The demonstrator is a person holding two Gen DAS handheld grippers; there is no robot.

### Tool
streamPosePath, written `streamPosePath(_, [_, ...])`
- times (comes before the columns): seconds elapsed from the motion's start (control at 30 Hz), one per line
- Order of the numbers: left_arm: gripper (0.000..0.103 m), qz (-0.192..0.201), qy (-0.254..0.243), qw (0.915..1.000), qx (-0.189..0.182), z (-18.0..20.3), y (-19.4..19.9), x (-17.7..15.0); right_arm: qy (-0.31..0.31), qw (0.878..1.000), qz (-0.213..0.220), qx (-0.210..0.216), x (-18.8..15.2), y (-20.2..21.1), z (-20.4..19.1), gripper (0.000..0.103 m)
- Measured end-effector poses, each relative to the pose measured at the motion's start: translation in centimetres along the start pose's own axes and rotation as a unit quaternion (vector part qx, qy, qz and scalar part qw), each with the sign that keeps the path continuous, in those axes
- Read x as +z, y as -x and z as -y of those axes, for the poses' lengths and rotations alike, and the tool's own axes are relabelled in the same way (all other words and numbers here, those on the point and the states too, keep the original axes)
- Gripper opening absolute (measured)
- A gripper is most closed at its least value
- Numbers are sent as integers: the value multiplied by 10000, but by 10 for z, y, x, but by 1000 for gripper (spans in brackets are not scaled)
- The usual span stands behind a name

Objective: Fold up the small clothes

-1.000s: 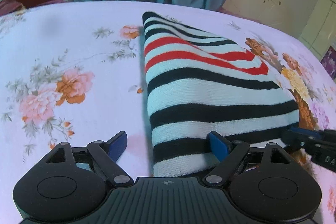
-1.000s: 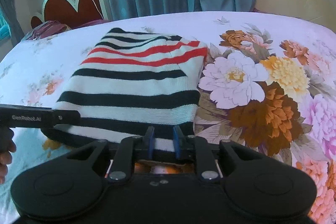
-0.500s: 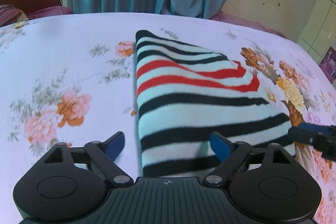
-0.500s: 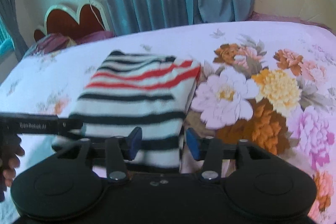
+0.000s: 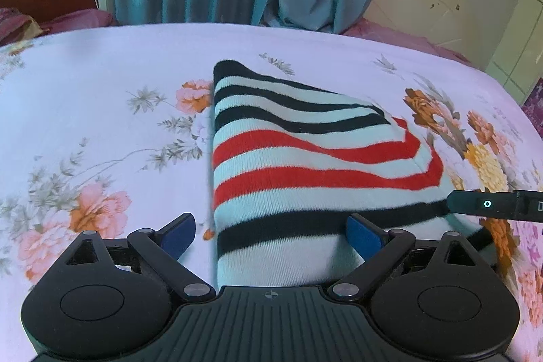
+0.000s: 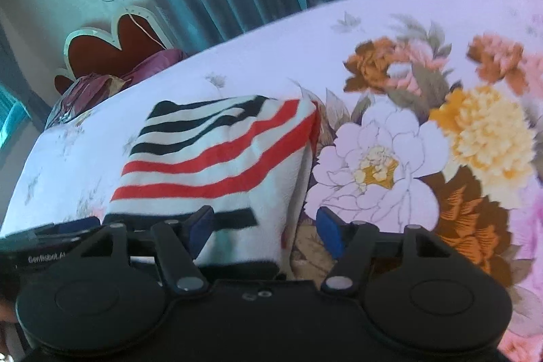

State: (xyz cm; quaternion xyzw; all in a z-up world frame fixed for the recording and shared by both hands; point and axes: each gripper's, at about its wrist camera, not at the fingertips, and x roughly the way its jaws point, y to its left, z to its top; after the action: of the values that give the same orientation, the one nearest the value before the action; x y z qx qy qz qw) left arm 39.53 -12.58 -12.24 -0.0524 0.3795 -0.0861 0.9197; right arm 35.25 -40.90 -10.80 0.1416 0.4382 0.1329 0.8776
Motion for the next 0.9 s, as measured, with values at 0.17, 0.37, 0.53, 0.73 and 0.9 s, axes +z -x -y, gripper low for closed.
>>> streamPosePath(0.17, [94, -191, 174, 9990, -367, -6, -22, 3, -165, 9993, -207, 265, 5, -24, 10, 65])
streamPosePath(0.37, [94, -399, 580, 9930, -944, -19, -41, 3, -352, 9965, -305, 700, 2, -45, 18, 65])
streamPosePath(0.53, [81, -373, 596, 9917, -1078, -17, -43, 4, -582, 9928, -312, 997, 8, -56, 24, 50])
streamPosePath(0.73, [69, -324, 530, 9923, -1072, -21, -36, 6, -579, 9891, -527, 1245, 10, -56, 32, 46])
streamPosePath(0.9, [67, -261, 434, 9948, -887, -12, -34, 6, -447, 9921, -453, 1082, 10, -56, 22, 42])
